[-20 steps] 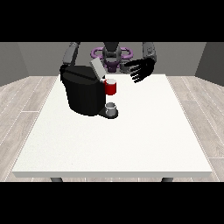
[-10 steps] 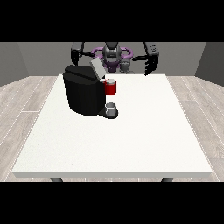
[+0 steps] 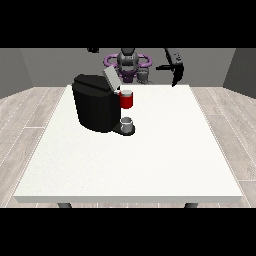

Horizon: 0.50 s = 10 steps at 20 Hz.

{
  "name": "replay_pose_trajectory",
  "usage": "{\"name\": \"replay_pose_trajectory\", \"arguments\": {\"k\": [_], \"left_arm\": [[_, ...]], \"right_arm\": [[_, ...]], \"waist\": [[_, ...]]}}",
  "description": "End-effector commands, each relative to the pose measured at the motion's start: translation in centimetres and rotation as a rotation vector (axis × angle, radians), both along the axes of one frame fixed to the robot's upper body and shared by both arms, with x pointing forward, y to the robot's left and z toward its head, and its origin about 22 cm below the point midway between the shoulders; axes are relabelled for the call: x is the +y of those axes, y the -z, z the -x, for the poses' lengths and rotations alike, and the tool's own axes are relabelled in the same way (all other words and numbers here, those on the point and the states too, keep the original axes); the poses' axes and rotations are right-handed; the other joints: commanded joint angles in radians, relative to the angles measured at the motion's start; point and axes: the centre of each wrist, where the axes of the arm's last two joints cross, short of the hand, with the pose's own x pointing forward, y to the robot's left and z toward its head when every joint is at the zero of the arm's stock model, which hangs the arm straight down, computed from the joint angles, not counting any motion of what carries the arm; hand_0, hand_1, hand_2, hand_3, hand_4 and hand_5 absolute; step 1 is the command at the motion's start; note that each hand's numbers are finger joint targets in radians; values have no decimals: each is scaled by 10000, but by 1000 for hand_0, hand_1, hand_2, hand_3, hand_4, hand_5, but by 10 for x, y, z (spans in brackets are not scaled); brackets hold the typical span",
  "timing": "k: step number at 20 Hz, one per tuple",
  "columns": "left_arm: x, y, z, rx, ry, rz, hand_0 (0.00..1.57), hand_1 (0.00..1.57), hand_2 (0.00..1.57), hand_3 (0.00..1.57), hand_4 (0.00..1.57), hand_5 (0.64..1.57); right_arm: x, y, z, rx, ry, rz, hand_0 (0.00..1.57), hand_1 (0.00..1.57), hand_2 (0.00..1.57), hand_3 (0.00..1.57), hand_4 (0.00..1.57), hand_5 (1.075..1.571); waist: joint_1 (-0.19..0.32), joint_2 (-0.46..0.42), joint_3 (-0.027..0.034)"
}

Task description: Insert the coffee pod into the coffee machine and close the lid

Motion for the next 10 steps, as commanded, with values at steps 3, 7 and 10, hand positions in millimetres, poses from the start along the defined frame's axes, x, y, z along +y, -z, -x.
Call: {"name": "replay_pose_trajectory", "arguments": {"k": [3,7,10], "left_arm": [[-10,-21,-7,-685,706,551,0,0,0,0,299,1571],[-19,-19,-4,-2400,755,553,0,0,0,0,118,1571],[-21,-43,-27,-2432,968,695,0,0,0,0,216,1571]], "right_arm": [[-14,-47,-10,-588,593,566,0,0,0,0,468,1571],[18,-38,-25,-1638,928,459,0,0,0,0,366,1571],[23,-72,-55,-1985,1498,735,0,0,0,0,269,1571]], "waist": [[819,788,8],[1129,2382,5],[1550,2639,6]]}}
